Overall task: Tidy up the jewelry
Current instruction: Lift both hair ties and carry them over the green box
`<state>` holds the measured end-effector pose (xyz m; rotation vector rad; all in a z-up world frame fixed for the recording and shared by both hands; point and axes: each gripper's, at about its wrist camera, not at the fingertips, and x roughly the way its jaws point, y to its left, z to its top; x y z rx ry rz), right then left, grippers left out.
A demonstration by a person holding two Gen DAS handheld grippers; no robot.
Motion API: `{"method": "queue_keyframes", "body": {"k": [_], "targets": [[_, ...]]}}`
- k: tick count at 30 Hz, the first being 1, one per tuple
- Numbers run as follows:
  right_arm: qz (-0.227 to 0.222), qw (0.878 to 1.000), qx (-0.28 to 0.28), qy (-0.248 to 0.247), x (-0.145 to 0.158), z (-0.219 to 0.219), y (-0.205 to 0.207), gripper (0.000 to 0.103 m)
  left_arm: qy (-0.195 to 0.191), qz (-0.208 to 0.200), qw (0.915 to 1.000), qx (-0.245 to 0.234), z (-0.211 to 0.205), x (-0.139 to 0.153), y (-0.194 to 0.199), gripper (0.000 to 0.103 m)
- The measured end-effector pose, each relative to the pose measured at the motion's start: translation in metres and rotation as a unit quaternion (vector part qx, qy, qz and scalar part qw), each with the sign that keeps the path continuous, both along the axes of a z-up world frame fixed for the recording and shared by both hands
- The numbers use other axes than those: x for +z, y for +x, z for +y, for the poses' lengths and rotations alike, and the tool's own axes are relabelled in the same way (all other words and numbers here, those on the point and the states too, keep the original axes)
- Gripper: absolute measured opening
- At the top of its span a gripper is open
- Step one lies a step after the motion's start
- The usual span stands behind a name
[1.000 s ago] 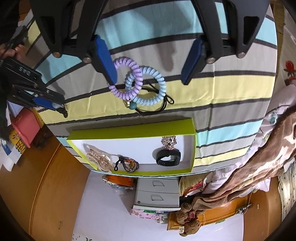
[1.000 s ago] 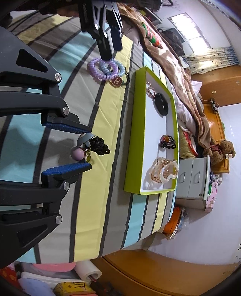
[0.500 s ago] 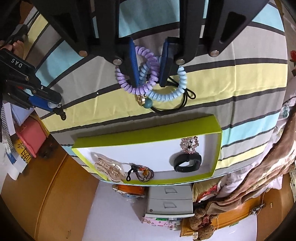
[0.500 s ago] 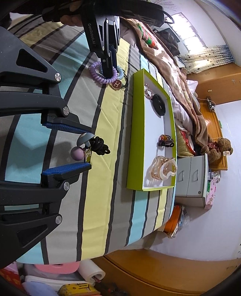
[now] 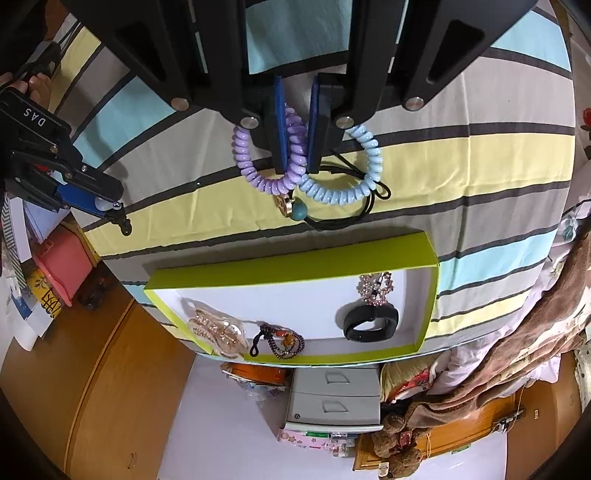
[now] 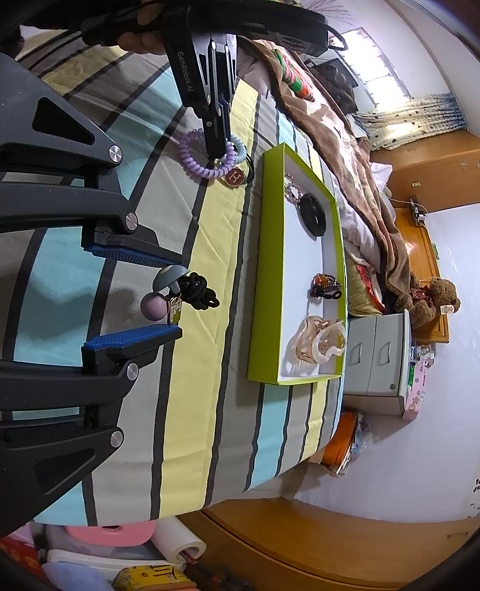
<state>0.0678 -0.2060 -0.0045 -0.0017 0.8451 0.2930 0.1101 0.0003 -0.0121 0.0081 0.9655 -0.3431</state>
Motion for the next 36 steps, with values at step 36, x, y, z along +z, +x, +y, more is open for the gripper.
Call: {"method": "queue_keyframes", "body": {"k": [36], "targets": [[-0.034, 0.999, 0.011, -0.002, 0.028, 0.005, -0.006, 0.033, -0.025, -0.031, 0.9987, 0.032, 0.029, 0.032, -0.026, 0.011]]}}
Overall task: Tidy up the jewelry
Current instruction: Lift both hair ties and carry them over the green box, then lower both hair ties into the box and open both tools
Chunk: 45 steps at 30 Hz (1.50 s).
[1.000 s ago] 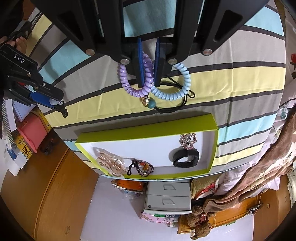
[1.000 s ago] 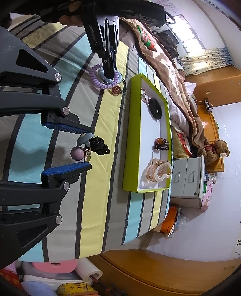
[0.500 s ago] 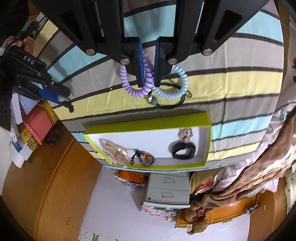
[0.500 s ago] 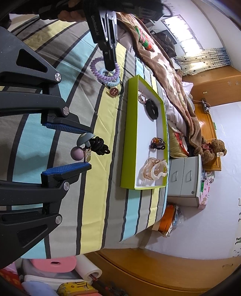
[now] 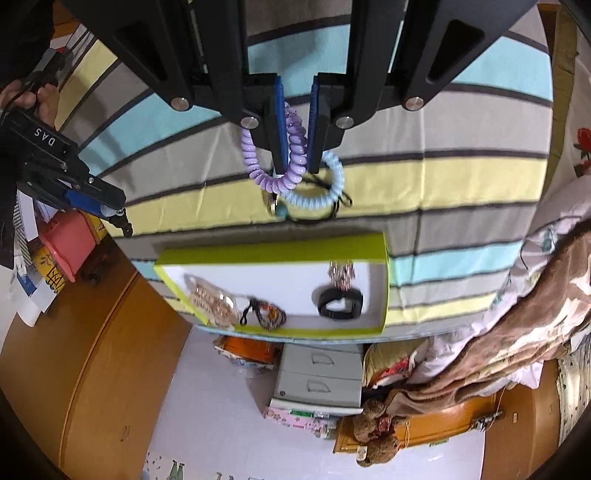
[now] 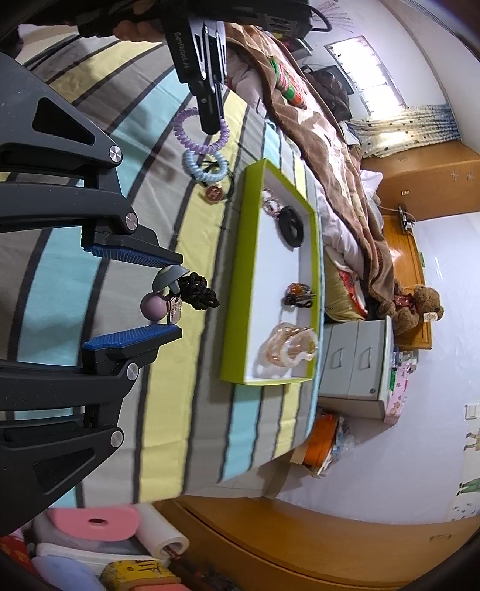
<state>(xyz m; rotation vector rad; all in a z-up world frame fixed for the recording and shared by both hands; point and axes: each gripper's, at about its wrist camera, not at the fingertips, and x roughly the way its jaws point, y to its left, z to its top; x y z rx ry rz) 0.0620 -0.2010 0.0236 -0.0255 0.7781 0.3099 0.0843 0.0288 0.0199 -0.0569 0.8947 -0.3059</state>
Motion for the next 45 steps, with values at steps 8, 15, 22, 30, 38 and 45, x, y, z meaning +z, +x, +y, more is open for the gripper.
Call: {"method": "queue_keyframes", "body": {"k": [8, 15, 22, 30, 38, 45], "targets": [[-0.031, 0.999, 0.017, -0.007, 0.035, 0.013, 0.027, 0.033, -0.008, -0.018, 0.9998, 0.008, 0.008, 0.026, 0.029, 0.011], [-0.041, 0.998, 0.034, -0.019, 0.049, 0.031, 0.057, 0.033, -0.006, -0.036, 0.9993, 0.009, 0.014, 0.046, 0.060, 0.011], [-0.022, 0.999, 0.036, -0.026, 0.041, 0.040, 0.091, 0.033, -0.012, -0.034, 0.9993, 0.005, 0.010, 0.050, 0.096, 0.011], [0.023, 0.999, 0.022, -0.030, 0.008, 0.032, 0.118, 0.033, -0.019, -0.001, 0.9996, -0.020, -0.015, 0.027, 0.135, 0.011], [0.047, 0.998, 0.012, -0.046, -0.010, 0.023, 0.133, 0.033, -0.018, 0.029, 0.9989, -0.032, -0.035, 0.001, 0.162, 0.011], [0.059, 0.997, 0.018, -0.056, -0.019, 0.024, 0.140, 0.033, -0.015, 0.045, 0.9984, -0.031, -0.043, -0.012, 0.175, 0.011]]}}
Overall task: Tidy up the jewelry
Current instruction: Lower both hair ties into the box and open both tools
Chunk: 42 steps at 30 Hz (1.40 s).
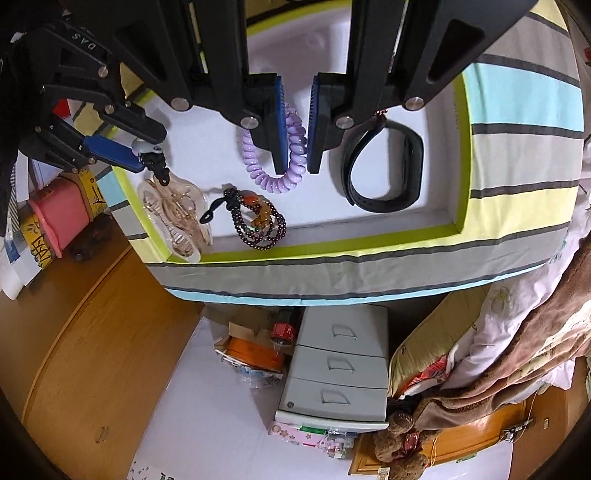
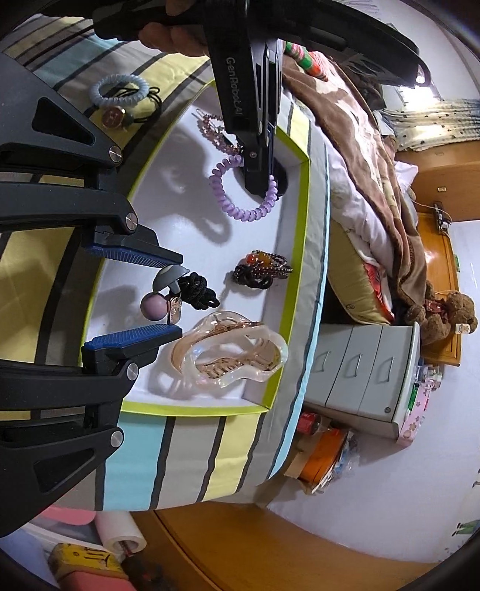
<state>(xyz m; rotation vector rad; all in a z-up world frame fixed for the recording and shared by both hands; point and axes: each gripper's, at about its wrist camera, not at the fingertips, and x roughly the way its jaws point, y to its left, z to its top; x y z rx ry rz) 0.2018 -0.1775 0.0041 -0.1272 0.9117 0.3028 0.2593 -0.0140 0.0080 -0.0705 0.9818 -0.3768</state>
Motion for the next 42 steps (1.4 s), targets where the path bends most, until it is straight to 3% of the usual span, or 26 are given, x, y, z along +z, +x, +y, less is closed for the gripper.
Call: {"method": "queue_keyframes", "body": {"k": [17, 33, 42], "targets": [[0.017, 0.999, -0.012, -0.029, -0.012, -0.006, 0.008, 0.033, 0.024, 0.012, 0.9996, -0.004, -0.014, -0.015, 0.011, 0.011], [0.019, 0.999, -0.016, -0.022, -0.013, -0.008, 0.010, 0.033, 0.033, 0.015, 0.9993, 0.001, -0.016, -0.016, 0.010, 0.012], [0.018, 0.999, -0.025, -0.009, -0.011, -0.012, 0.008, 0.033, 0.034, 0.008, 0.9994, 0.002, -0.015, -0.011, 0.007, 0.030]]}}
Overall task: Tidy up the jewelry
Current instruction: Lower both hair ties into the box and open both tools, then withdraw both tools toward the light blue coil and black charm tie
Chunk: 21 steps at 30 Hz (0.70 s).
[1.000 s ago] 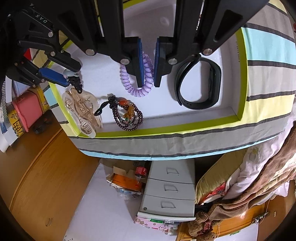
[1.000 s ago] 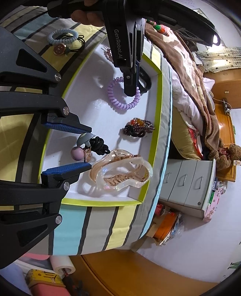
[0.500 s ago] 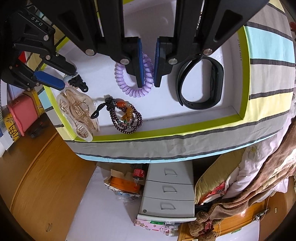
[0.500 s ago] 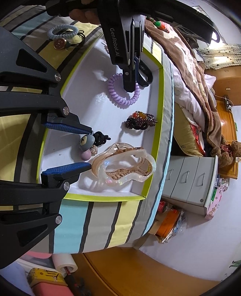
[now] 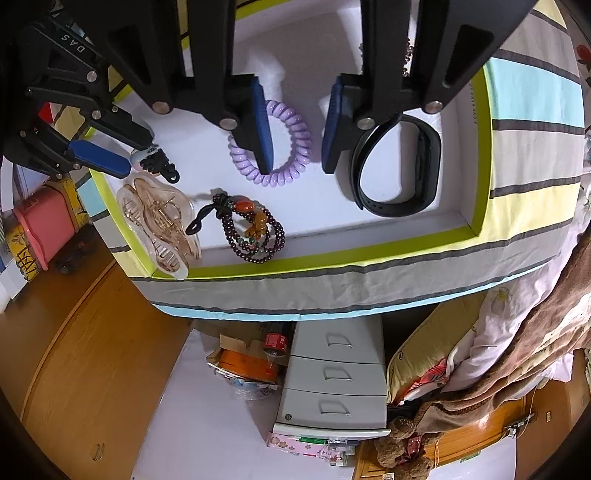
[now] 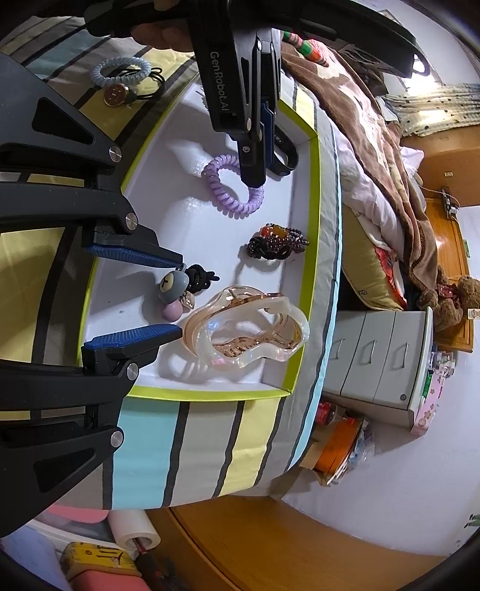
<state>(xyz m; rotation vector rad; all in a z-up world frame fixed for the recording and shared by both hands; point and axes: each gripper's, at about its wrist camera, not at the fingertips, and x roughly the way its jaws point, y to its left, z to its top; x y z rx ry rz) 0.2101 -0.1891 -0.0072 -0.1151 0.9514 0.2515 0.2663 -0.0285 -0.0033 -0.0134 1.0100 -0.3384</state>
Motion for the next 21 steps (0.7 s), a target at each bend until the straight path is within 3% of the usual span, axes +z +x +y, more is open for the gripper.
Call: {"method": "queue_keyframes", "body": {"k": [12, 21], "targets": [[-0.003, 1.000, -0.013, 0.017, 0.007, -0.006, -0.005, 0.033, -0.003, -0.005, 0.9999, 0.009, 0.002, 0.005, -0.008, 0.053], [-0.029, 0.998, -0.021, 0.057, 0.021, -0.012, -0.024, 0.038, 0.000, -0.047, 0.9987, 0.020, 0.011, 0.028, -0.041, 0.064]]}}
